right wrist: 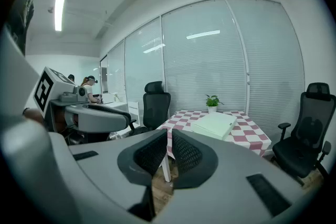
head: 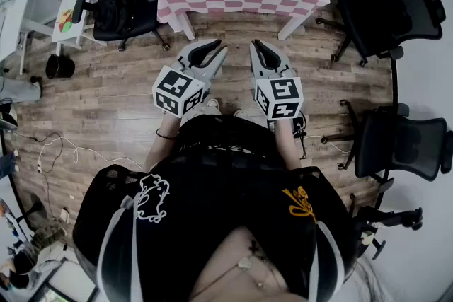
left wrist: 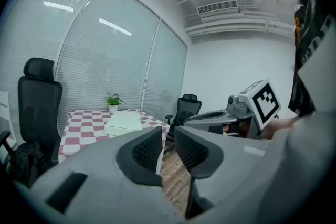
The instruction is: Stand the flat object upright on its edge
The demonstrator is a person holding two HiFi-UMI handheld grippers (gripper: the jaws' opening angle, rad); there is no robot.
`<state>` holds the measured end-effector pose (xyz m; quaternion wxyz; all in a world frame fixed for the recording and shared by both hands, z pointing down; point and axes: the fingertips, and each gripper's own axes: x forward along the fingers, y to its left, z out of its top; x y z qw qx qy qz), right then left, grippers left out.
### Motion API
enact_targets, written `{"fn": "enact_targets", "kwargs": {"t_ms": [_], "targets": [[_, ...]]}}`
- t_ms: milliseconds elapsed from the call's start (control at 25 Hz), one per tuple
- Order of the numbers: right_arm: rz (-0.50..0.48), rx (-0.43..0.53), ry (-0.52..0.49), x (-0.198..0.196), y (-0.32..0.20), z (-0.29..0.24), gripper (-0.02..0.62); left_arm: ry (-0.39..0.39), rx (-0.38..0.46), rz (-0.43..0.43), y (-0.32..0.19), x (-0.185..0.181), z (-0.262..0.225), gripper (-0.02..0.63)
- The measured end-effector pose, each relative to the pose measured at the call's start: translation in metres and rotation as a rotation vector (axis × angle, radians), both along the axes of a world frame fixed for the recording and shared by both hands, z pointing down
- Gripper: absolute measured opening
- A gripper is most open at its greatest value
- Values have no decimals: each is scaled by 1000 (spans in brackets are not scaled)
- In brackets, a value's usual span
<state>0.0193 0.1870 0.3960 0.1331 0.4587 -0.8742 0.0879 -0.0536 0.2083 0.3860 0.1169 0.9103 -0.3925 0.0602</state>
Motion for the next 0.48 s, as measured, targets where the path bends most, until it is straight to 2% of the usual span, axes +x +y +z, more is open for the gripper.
{"fn": "enact_targets", "kwargs": {"t_ms": [480], "targets": [[27, -17, -40, -39, -5, 11, 34, -20, -16, 29, -4, -42, 12, 84]]}}
